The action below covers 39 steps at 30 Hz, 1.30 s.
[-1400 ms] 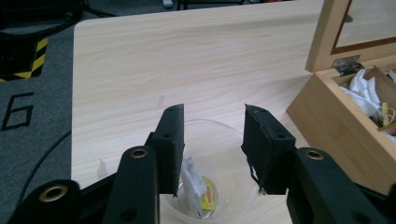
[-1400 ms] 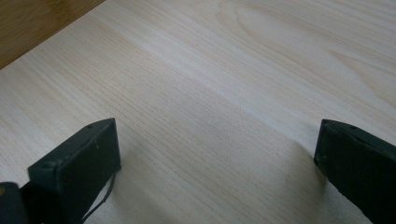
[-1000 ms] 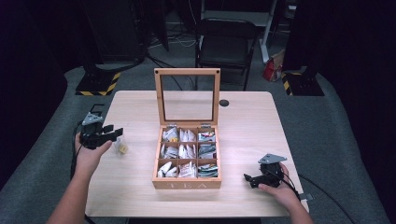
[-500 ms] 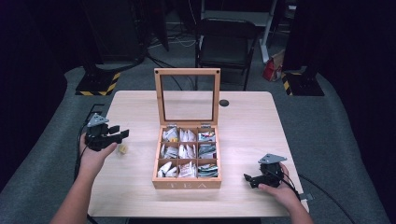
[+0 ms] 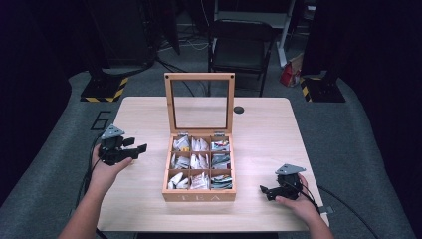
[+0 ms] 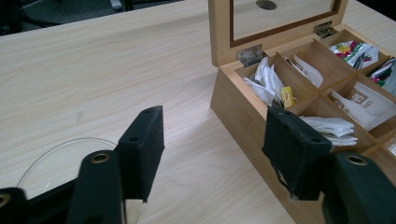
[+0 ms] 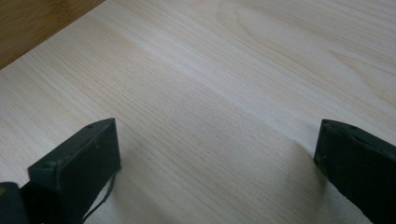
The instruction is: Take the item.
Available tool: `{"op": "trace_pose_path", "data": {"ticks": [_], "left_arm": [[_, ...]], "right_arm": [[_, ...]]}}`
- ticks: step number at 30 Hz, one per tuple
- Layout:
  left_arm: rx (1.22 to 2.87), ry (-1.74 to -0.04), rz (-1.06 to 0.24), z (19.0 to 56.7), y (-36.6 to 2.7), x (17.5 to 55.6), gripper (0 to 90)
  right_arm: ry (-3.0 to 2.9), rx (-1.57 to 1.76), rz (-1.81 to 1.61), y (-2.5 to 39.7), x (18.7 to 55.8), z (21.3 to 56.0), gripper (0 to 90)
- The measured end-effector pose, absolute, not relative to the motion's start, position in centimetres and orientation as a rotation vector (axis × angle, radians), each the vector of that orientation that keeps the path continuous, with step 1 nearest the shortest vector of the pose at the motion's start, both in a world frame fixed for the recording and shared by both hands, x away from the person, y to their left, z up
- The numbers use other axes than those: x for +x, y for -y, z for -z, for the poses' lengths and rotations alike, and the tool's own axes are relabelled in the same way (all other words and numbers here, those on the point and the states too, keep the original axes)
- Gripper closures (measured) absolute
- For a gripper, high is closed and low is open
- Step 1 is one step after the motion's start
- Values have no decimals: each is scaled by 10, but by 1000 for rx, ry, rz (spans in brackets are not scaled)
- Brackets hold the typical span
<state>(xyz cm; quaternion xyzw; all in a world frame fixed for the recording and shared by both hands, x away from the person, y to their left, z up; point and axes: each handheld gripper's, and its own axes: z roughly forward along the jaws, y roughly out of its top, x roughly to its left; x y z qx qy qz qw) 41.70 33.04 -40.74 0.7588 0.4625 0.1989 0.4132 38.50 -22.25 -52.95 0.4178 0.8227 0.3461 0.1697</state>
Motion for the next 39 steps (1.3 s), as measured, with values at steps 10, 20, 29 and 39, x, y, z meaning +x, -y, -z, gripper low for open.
{"op": "trace_pose_path", "data": {"ticks": [10,20,29,39], "left_arm": [[1914,-1149,-476,415,-326,412,329],[1939,-1120,-455,429,-320,404,332],[1944,-1102,-449,443,-318,398,334],[1942,-1121,-434,459,-323,391,337]], "right_arm": [[-2338,1186,-983,223,385,529,0],[-2339,1186,-984,223,385,529,0],[-2338,1188,-985,222,385,529,0],[-2337,1187,-982,223,385,529,0]]}}
